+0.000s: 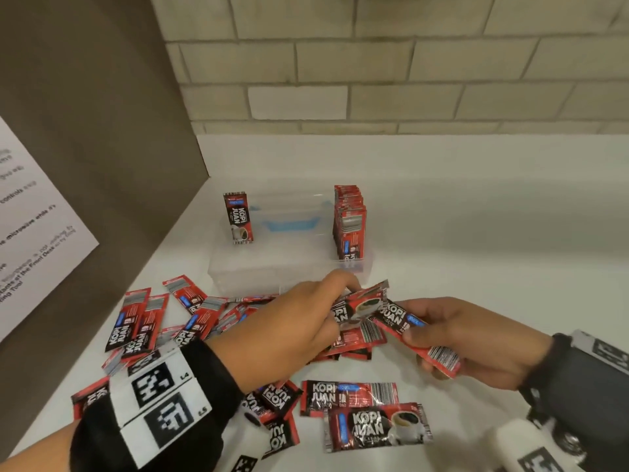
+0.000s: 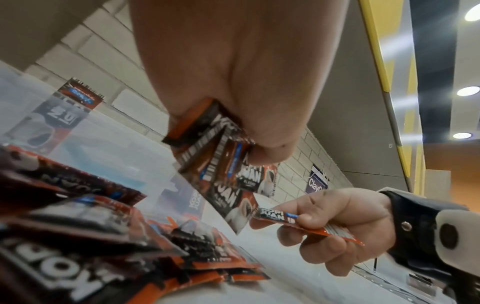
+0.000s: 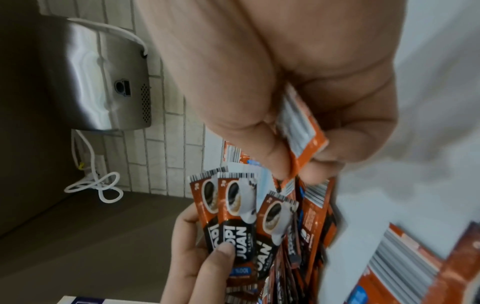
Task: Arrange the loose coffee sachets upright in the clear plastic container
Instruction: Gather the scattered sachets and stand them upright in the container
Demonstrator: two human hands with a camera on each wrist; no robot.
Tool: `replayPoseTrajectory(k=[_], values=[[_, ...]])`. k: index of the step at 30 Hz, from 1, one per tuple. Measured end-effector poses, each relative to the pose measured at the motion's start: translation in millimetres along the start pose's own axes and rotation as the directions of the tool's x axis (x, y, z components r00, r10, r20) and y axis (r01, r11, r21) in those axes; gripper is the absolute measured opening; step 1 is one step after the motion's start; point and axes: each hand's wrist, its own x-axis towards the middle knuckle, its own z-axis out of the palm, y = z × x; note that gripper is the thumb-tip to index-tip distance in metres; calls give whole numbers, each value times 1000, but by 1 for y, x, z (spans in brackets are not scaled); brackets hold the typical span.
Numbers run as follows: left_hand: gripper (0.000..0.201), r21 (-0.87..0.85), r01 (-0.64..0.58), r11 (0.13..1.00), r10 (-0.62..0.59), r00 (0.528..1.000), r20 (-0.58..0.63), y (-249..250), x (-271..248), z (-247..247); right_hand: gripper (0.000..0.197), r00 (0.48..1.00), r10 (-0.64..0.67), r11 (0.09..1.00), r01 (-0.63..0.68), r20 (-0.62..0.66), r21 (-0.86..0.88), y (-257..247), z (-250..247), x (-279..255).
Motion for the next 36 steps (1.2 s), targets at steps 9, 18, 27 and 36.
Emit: replayPoseTrajectory(k=[9, 18, 27, 36], values=[[51, 42, -37, 998, 44, 980, -192, -5, 6, -14, 19, 998, -37, 999, 39, -50, 20, -18, 14, 12], [35, 259, -145, 955, 189, 970, -153, -9, 15, -23, 54, 970, -154, 859, 37, 188, 510, -42, 19, 21], [35, 409, -230, 883, 283, 956, -73, -17, 27, -27, 48, 966, -202, 881, 106, 164, 460, -55, 17, 19], [30, 108, -254, 961, 270, 948, -170, -17, 31, -54, 33, 941, -337, 878, 298, 41, 375, -82, 14, 14]])
